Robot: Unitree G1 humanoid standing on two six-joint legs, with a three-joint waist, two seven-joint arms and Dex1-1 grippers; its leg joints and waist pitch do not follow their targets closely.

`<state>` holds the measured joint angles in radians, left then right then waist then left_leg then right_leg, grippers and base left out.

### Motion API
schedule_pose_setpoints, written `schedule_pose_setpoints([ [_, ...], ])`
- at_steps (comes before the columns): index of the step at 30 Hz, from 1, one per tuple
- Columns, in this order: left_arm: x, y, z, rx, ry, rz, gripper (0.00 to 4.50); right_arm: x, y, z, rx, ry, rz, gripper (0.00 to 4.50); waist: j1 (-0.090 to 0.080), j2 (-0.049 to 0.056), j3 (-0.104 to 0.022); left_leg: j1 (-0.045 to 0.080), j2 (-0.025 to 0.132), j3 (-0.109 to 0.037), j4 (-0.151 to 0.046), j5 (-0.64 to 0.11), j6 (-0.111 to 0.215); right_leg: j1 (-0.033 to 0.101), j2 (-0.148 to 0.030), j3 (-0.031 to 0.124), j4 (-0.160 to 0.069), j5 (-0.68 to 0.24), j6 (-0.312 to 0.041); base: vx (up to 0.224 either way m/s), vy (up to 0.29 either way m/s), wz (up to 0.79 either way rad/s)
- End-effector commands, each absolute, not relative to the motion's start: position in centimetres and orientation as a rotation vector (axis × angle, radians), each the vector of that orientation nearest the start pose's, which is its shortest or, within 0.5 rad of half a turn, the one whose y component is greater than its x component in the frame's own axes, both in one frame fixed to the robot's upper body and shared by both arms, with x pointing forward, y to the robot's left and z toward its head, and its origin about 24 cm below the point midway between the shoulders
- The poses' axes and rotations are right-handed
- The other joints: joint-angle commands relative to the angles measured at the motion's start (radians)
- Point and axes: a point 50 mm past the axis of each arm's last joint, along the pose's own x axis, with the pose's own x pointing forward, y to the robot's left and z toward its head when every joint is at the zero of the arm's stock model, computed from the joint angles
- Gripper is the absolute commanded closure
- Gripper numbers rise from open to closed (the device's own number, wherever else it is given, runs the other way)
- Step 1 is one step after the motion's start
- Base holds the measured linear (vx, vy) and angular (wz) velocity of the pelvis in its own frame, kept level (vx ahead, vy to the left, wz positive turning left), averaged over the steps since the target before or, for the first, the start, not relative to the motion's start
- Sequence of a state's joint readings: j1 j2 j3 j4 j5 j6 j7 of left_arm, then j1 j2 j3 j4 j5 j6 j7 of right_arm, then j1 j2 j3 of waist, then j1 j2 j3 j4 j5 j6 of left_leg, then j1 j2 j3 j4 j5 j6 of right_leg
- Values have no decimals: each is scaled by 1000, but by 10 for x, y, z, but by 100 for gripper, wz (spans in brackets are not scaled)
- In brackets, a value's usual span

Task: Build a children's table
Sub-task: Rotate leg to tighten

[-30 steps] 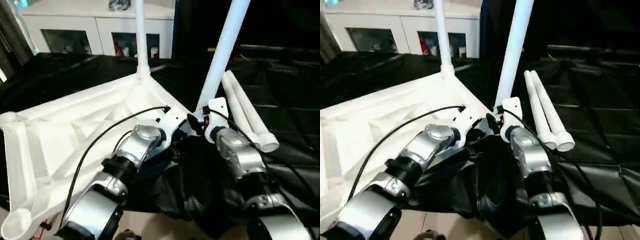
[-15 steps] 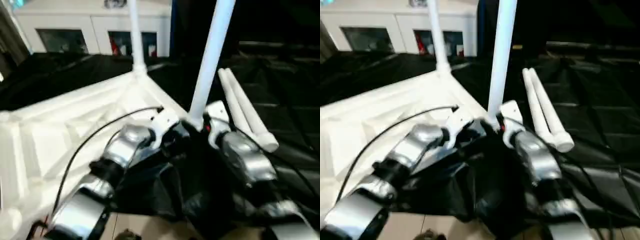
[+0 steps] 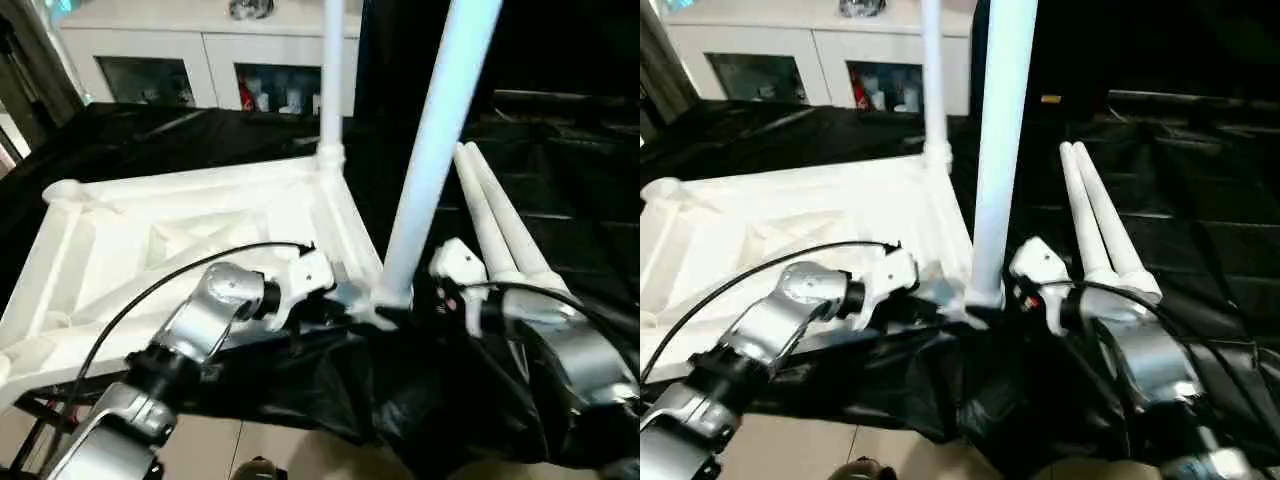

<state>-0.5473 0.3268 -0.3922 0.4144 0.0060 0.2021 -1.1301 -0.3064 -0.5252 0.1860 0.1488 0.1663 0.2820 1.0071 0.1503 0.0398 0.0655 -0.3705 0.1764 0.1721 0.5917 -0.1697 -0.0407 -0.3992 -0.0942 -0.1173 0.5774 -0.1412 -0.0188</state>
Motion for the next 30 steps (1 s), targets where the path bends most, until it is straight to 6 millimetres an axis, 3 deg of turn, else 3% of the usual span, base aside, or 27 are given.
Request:
schedule_pose_setpoints([
  [1,299,90,59,442,396,-1444,450,279,-169,65,-287,361,1100,81,-2,-4,-73,16,58,-25,-77,-342,22,46,-77,55,-82,-436,-136,0,0,0],
  [8,299,90,60,444,400,-1437,450,278,-164,61,-271,367,1102,81,-2,-5,-75,14,58,-25,-76,-325,23,47,-76,55,-79,-412,-142,0,0,0],
  [11,298,91,59,442,405,-1437,450,276,-162,59,-253,367,1103,116,-3,-5,-73,16,57,-25,-77,-336,20,46,-76,55,-82,-436,-136,0,0,0],
  [14,298,90,59,440,408,-1437,450,275,-161,58,-240,365,1099,123,-4,-4,-73,16,57,-26,-77,-338,19,46,-76,54,-84,-448,-128,0,0,0],
  [16,298,90,59,438,411,-1437,450,275,-160,58,-222,362,1091,157,-4,-4,-73,15,57,-26,-78,-341,18,46,-76,55,-84,-451,-125,0,0,0],
  [20,299,88,58,427,410,-1428,450,275,-158,54,-197,361,1062,167,-5,-5,-71,17,57,-26,-78,-348,16,45,-77,54,-87,-465,-121,0,0,0],
  [24,306,81,59,391,403,-1344,450,281,-155,47,-125,351,945,175,-12,-5,-68,20,53,-27,-77,-368,8,41,-76,49,-94,-510,-109,0,0,0],
  [29,324,65,56,368,402,-1129,450,293,-147,32,-49,360,705,177,-20,-10,-68,26,45,-31,-73,-397,-6,39,-77,35,-113,-614,-53,0,0,0],
  [30,330,58,56,345,402,-1049,450,297,-141,28,-29,369,642,177,-25,-3,-65,29,45,-29,-71,-415,-9,30,-74,32,-119,-622,-50,0,0,0],
])
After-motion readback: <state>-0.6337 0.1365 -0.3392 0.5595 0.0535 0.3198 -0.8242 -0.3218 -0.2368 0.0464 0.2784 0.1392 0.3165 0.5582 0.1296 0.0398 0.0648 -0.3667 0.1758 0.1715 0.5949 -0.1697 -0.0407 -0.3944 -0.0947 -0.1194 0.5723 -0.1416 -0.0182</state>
